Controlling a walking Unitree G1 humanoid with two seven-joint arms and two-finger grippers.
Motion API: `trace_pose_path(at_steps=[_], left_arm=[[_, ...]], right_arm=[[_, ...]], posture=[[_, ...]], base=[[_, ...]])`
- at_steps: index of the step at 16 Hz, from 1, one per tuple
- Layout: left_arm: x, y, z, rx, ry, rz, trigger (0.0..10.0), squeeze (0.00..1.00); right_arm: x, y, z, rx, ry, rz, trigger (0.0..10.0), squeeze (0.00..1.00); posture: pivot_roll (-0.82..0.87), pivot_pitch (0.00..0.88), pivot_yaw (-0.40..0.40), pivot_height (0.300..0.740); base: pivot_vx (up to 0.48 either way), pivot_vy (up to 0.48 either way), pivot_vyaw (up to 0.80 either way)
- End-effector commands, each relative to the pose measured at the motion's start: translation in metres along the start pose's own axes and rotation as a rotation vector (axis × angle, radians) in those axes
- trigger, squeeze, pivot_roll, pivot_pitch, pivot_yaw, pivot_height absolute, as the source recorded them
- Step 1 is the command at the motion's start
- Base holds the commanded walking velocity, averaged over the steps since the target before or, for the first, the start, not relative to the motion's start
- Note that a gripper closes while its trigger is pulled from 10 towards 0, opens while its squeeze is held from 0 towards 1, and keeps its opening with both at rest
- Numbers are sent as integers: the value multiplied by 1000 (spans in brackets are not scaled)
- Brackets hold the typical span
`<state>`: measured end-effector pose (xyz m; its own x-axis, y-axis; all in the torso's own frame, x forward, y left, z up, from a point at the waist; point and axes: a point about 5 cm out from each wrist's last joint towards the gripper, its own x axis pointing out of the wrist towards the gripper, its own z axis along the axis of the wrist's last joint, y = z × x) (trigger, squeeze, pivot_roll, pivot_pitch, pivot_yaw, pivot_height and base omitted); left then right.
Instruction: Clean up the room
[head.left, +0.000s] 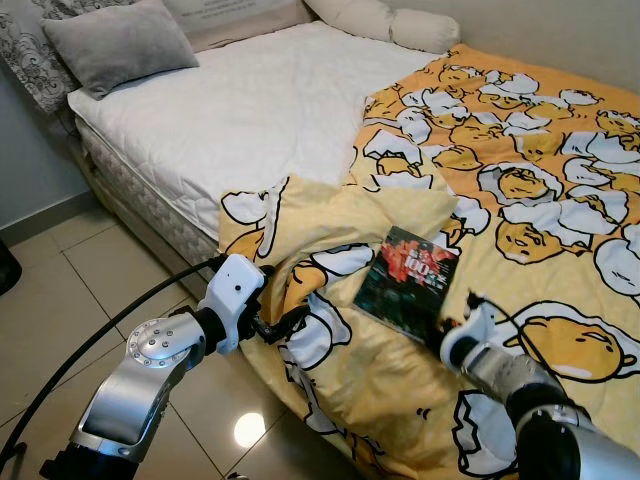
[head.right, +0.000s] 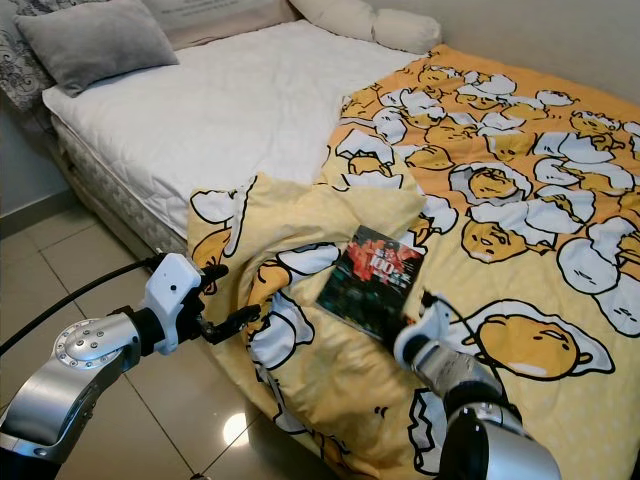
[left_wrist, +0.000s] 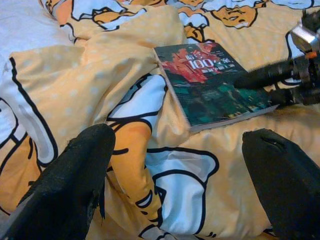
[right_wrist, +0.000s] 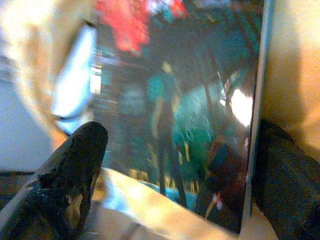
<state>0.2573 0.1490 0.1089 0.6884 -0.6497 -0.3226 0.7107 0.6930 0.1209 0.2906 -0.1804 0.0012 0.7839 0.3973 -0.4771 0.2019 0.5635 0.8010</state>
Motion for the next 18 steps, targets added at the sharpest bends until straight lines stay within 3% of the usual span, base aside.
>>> trace_pose_path(at_steps=[1, 2, 5, 8, 11, 13, 16, 18], left_arm=[[2, 3, 4, 20, -10, 13, 10000, 686], [2, 4, 5, 21, -13, 14, 10000, 686], [2, 4, 5, 20, -15, 17, 10000, 686], [2, 4, 4, 17, -16, 23, 10000, 686], [0, 2, 1, 11, -10, 25, 10000, 686], [-2, 2, -1, 10, -4, 26, 10000, 686], [-3, 3, -1, 12, 4, 24, 10000, 690], [-4, 3, -2, 15, 8, 22, 10000, 686]], right_arm=[[6, 19, 5, 59, -4, 121, 10000, 0], [6, 27, 7, 63, 9, 195, 10000, 0], [8, 34, 11, 65, 1, 228, 10000, 0], [11, 32, 9, 70, -26, 165, 10000, 0], [17, 25, -1, 58, -56, 21, 10000, 0], [19, 21, -6, 99, -92, -61, 10000, 0], [23, 24, -10, 105, -118, -72, 10000, 0], [25, 30, -6, 169, -165, -25, 10000, 0]], posture=[[-35, 0, -3, 740], [-34, 0, -3, 740], [-33, 0, -6, 740], [-30, 0, -12, 740], [-21, 0, -12, 740], [-15, 0, -11, 740], [-7, 0, -1, 740], [-5, 0, 6, 740]], base=[[0, 0, 0], [0, 0, 0], [0, 0, 0], [0, 0, 0], [0, 0, 0], [0, 0, 0], [0, 0, 0], [0, 0, 0]])
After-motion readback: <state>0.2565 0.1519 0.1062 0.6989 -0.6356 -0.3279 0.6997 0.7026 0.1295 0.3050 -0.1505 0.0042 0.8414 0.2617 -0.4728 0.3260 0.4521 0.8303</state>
